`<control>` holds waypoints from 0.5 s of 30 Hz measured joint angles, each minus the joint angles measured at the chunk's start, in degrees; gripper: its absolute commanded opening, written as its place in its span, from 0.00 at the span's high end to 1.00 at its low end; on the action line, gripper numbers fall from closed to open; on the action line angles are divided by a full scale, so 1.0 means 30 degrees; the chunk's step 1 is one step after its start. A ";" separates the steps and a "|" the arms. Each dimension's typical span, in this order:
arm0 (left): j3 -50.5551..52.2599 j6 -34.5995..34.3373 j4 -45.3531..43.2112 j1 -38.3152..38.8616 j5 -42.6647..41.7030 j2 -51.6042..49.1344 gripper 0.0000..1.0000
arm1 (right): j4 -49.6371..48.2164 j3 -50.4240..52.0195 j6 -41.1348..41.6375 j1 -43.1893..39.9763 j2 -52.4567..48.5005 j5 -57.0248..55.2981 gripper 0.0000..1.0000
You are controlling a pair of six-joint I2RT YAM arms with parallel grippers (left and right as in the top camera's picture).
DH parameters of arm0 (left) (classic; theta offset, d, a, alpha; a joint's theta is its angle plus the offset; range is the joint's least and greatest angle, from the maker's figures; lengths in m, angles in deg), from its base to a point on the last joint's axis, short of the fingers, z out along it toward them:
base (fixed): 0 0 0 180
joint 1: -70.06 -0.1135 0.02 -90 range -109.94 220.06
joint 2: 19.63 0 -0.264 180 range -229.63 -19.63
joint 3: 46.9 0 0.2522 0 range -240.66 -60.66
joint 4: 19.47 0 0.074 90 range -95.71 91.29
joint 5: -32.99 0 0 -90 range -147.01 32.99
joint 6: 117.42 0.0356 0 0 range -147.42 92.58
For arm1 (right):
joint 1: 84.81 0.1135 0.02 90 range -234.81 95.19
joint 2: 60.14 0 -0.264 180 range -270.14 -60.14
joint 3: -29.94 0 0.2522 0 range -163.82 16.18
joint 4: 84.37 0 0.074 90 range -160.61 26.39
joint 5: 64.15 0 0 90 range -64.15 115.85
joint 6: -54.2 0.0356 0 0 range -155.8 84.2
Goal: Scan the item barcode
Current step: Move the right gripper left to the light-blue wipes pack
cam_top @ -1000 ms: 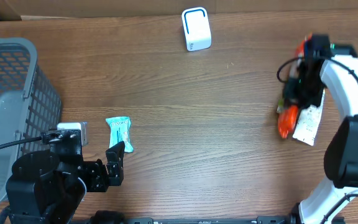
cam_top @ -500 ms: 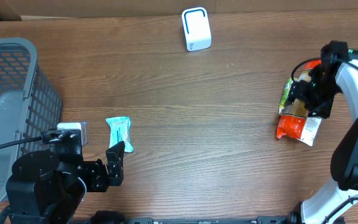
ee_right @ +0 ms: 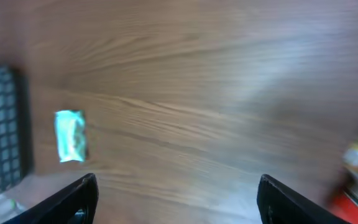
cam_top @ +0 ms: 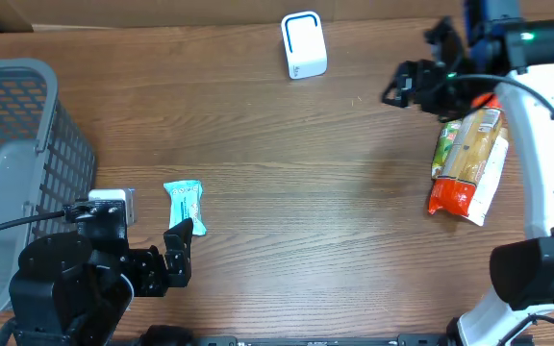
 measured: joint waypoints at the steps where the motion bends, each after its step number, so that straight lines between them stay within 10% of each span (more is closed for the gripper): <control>1: 0.0000 0.0000 0.0000 0.0000 0.0000 0.0000 0.00 | -0.0532 0.0204 -0.0029 0.0532 0.0000 0.0240 0.19; 15: 0.0000 0.0000 -0.0007 0.0000 0.0000 0.0000 0.00 | -0.6324 0.3701 0.1457 0.7548 -0.0015 0.0641 0.21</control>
